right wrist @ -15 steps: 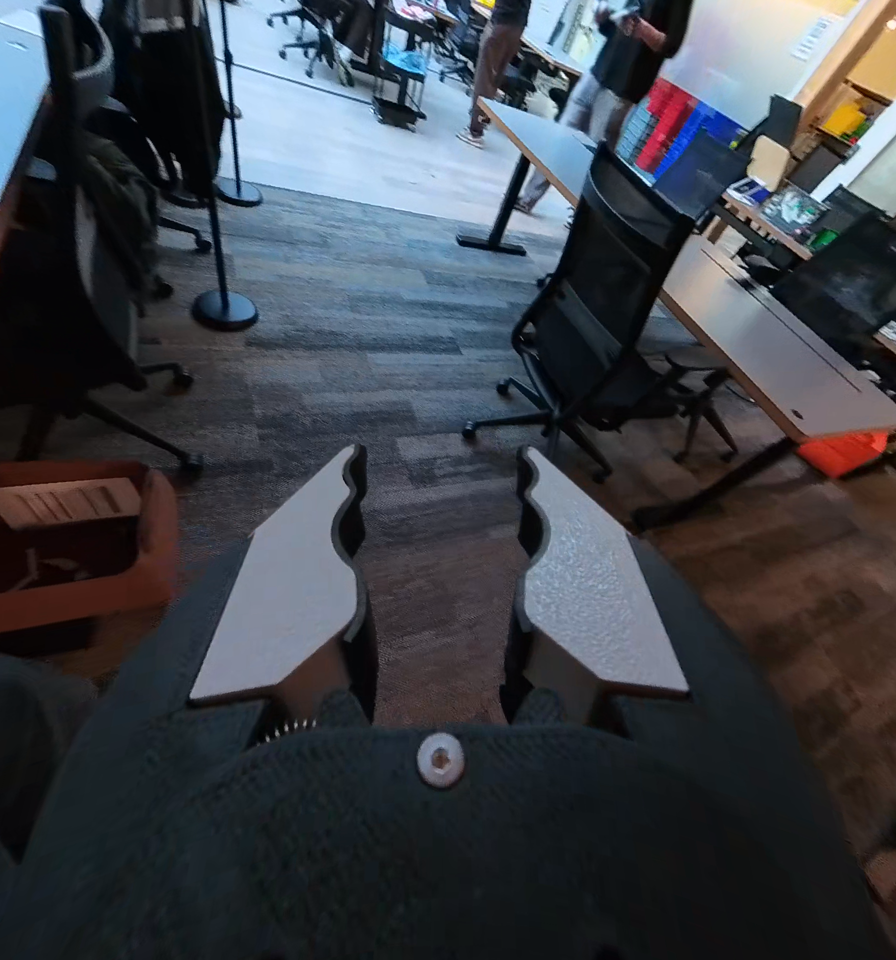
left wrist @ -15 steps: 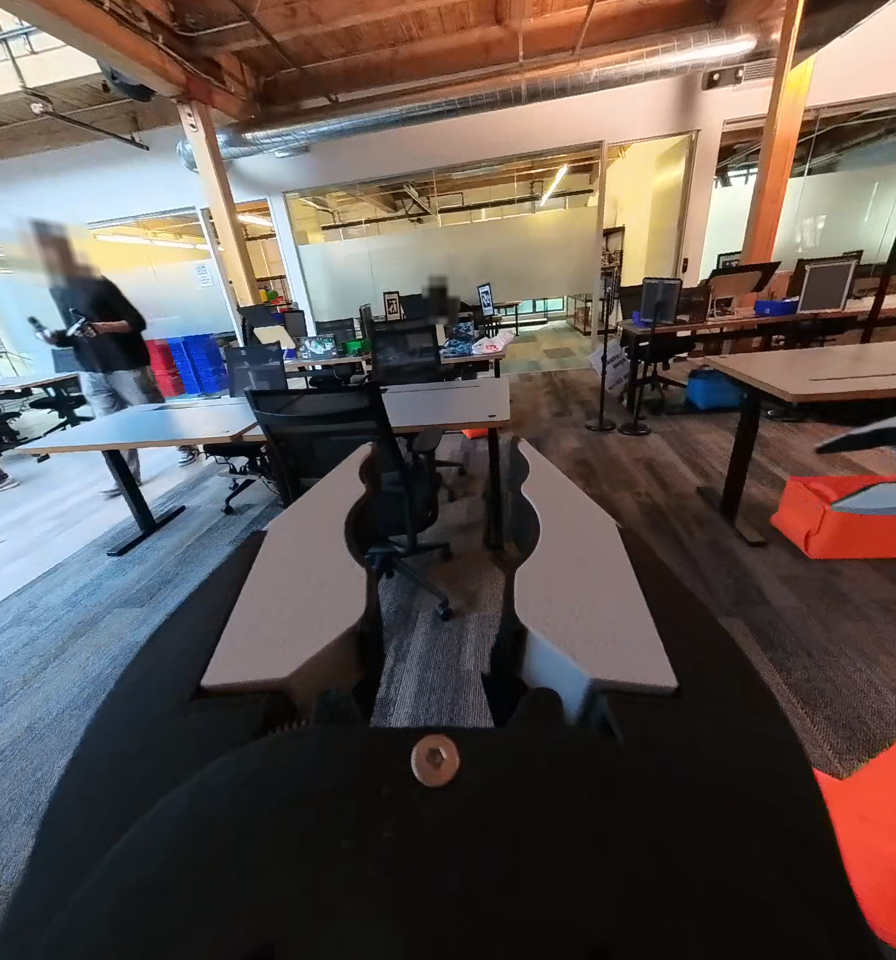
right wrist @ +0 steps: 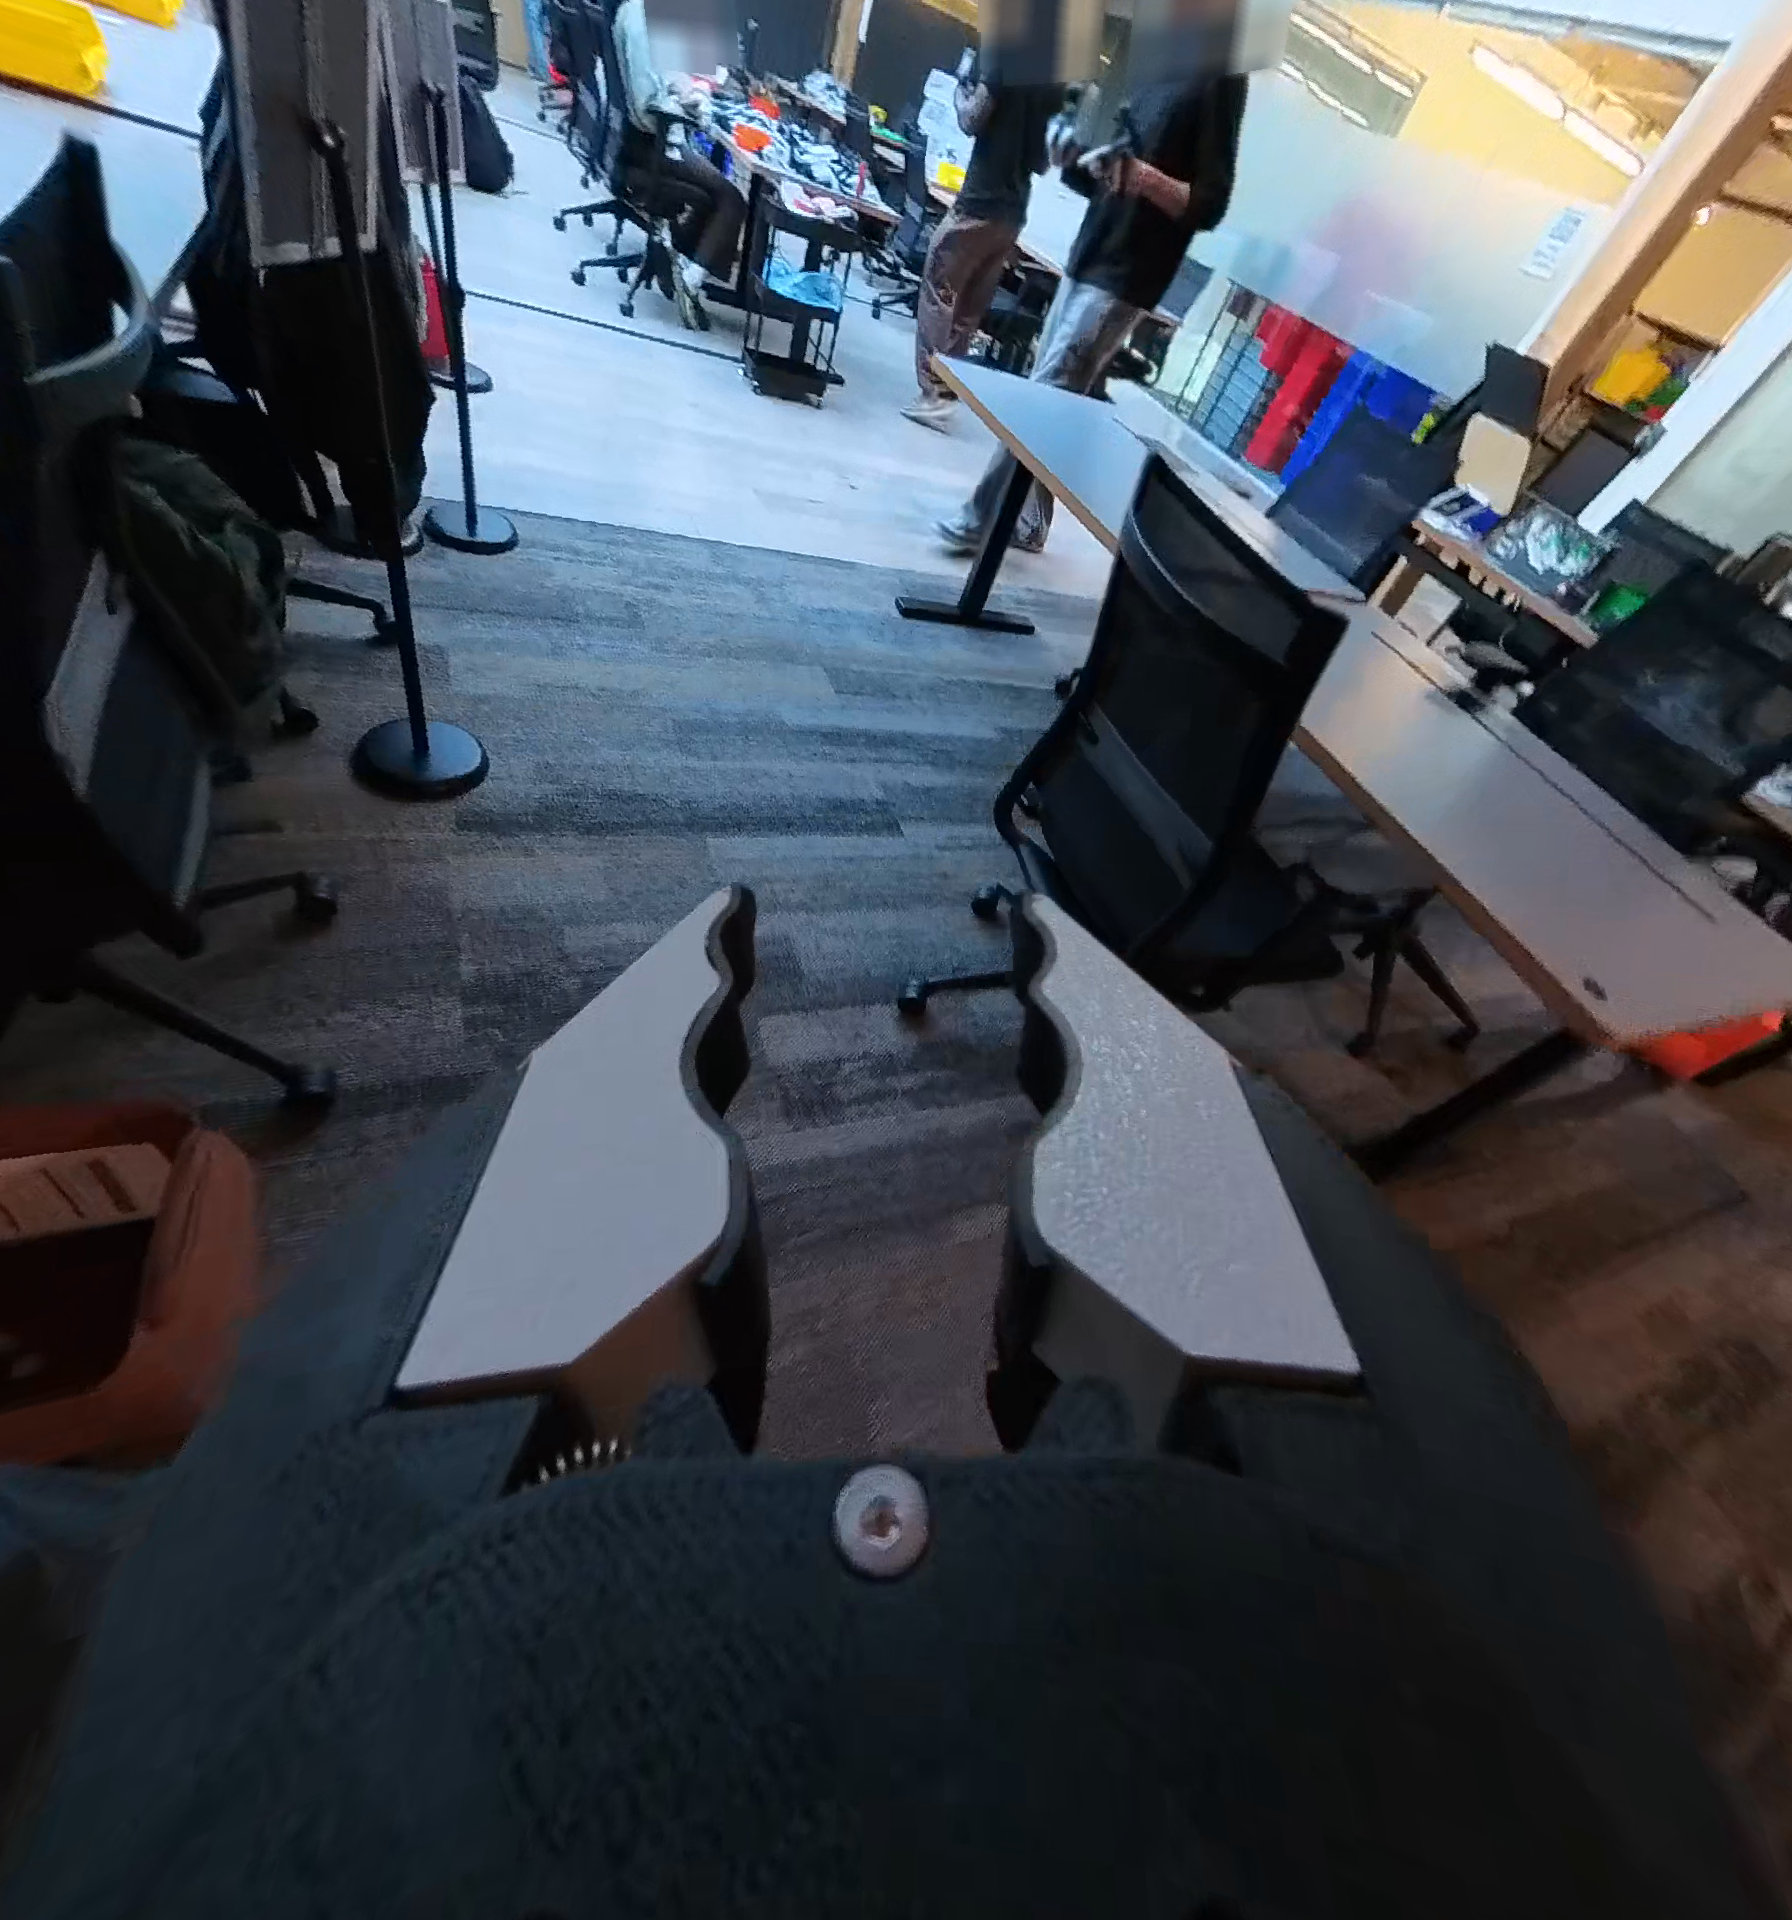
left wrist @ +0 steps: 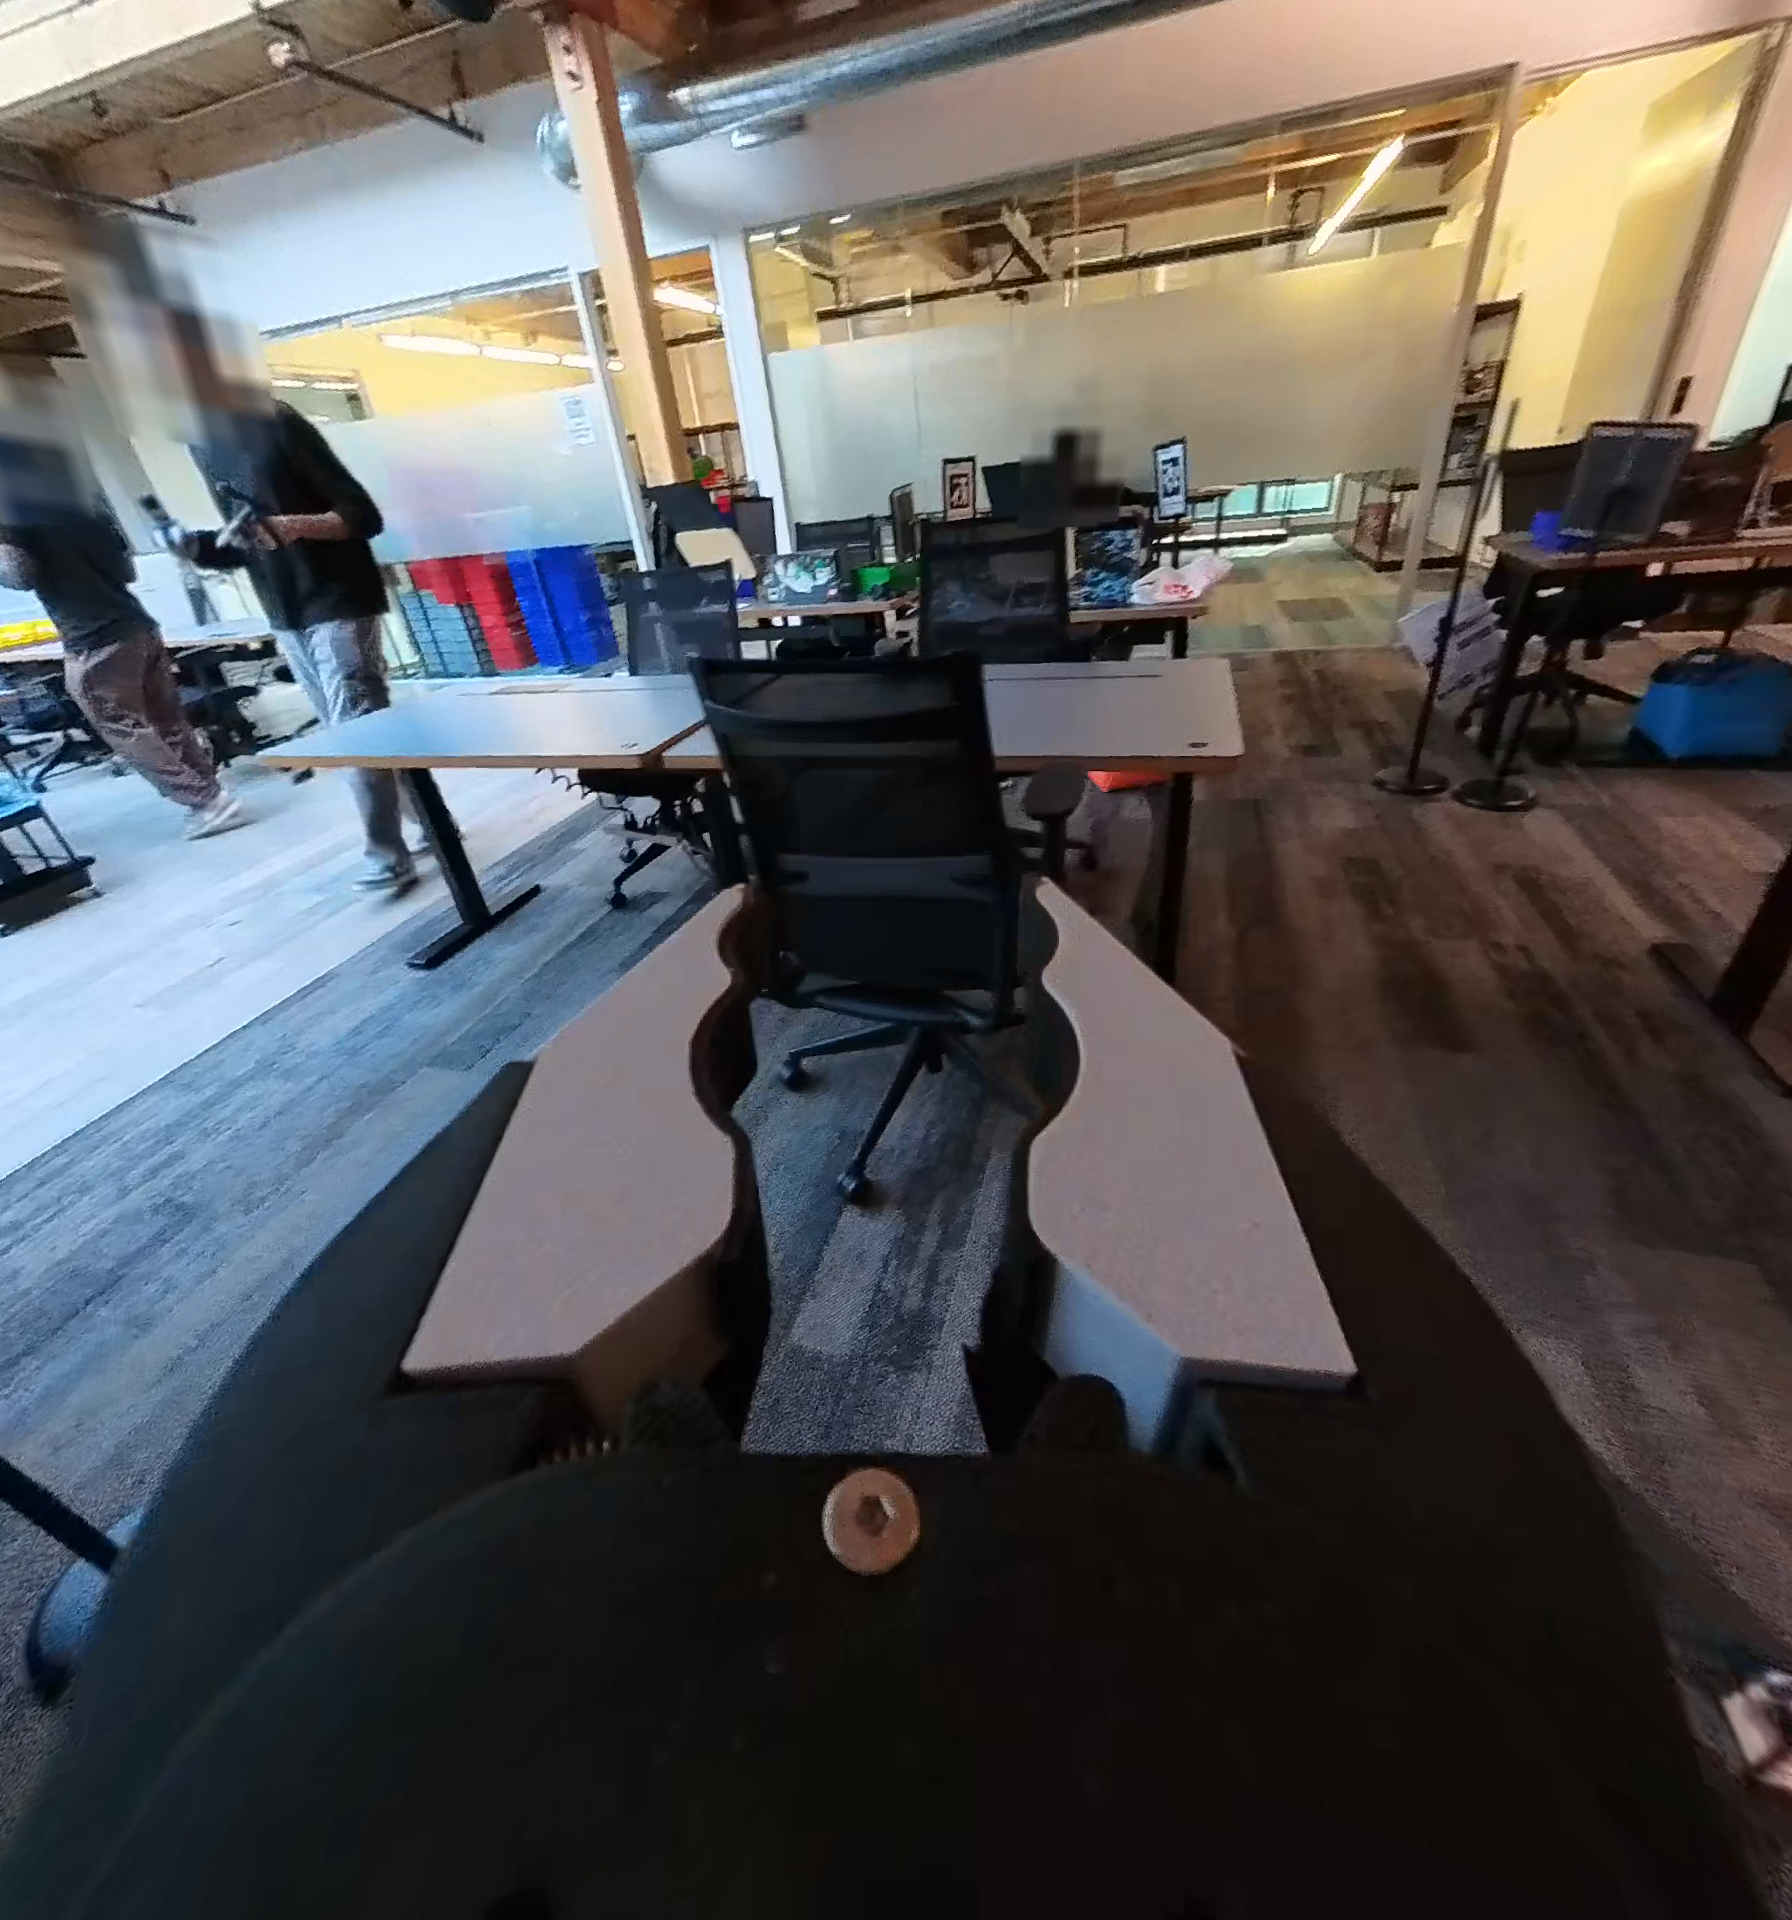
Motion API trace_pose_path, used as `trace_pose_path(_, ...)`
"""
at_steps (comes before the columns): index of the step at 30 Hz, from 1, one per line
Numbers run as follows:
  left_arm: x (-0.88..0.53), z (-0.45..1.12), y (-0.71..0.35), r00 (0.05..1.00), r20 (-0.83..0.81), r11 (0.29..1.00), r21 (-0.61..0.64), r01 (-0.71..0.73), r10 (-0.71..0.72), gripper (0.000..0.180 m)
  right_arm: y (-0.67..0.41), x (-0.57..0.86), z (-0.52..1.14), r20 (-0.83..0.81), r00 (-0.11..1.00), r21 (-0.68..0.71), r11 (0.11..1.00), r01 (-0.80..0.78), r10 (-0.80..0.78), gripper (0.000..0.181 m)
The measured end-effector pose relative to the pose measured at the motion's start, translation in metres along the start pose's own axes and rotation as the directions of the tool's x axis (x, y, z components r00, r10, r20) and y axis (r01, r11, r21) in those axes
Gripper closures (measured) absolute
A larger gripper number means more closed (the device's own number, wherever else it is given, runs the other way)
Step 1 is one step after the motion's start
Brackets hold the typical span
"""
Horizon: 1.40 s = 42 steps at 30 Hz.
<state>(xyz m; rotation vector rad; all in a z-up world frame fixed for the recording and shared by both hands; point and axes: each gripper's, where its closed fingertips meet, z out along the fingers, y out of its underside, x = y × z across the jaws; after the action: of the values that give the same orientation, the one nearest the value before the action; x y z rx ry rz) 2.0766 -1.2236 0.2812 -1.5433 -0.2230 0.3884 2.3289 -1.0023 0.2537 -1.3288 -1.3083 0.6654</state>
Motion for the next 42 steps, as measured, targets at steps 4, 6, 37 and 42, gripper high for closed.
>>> trace_pose_path(4,-0.071,0.043,0.02,0.999,0.035,1.0,0.006,0.028,-0.028,0.136,-0.035,0.014,0.094,-0.027,0.995,0.035,0.995,0.093,-0.092,0.133)
trace_pose_path(6,-0.106,0.07,0.027,0.998,0.031,0.998,-0.025,0.063,-0.062,0.134,-0.053,0.025,0.147,-0.018,0.996,0.03,0.996,0.084,-0.084,0.133)
trace_pose_path(37,-0.354,0.497,0.086,0.993,0.119,0.966,-0.257,0.005,0.027,0.146,-0.13,0.223,0.714,0.24,0.967,0.143,0.988,0.057,-0.09,0.151)
trace_pose_path(42,-0.447,0.524,0.106,0.983,0.179,0.959,-0.281,0.014,0.038,0.149,-0.163,0.193,0.844,0.303,0.947,0.19,0.981,0.049,-0.105,0.157)
